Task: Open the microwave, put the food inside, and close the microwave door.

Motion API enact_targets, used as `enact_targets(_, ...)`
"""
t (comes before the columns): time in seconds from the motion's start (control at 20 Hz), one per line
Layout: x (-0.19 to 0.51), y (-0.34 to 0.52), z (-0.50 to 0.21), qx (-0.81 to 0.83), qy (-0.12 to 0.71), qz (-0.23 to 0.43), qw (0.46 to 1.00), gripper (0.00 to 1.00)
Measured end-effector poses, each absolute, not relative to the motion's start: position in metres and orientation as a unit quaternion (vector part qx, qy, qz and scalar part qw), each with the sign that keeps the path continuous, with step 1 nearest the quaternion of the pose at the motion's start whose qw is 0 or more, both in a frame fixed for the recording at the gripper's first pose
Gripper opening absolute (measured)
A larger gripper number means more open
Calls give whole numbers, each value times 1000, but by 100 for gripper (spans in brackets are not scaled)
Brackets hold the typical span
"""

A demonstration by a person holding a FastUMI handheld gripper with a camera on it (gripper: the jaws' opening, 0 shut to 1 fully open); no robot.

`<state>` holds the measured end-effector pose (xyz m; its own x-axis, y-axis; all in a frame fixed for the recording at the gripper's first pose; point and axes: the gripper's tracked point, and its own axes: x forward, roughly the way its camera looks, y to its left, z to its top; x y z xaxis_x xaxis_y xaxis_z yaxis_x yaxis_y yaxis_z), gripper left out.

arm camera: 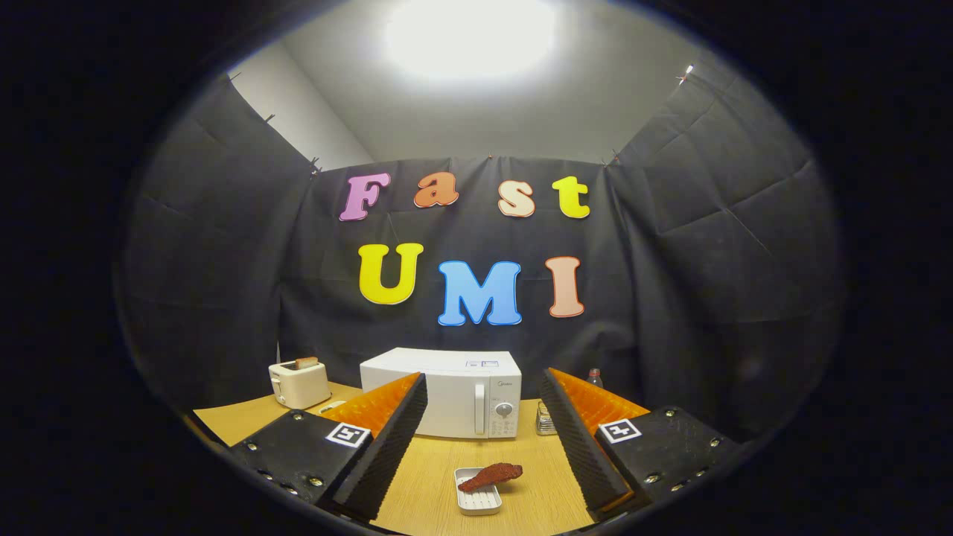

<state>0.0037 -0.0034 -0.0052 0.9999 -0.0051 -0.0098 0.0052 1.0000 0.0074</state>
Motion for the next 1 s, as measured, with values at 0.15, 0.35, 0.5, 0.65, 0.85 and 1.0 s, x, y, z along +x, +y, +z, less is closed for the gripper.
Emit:
enact_targets(0.15, 5, -2, -5, 5, 5, -1, 1000, 96)
enact_targets(0.35, 7, -2, -6, 7, 6, -1, 1000, 96)
enact_targets(0.5, 11, -1, -12, 7, 11, 0, 1000, 96)
enact_targets(0.65, 16, 2, -16, 8, 13, 2, 1000, 96)
enact_targets(0.85, 28, 15, -23, 19, 7, 23, 1000, 96)
enact_targets(1.0, 45, 18, -28, 41, -14, 26, 999, 96)
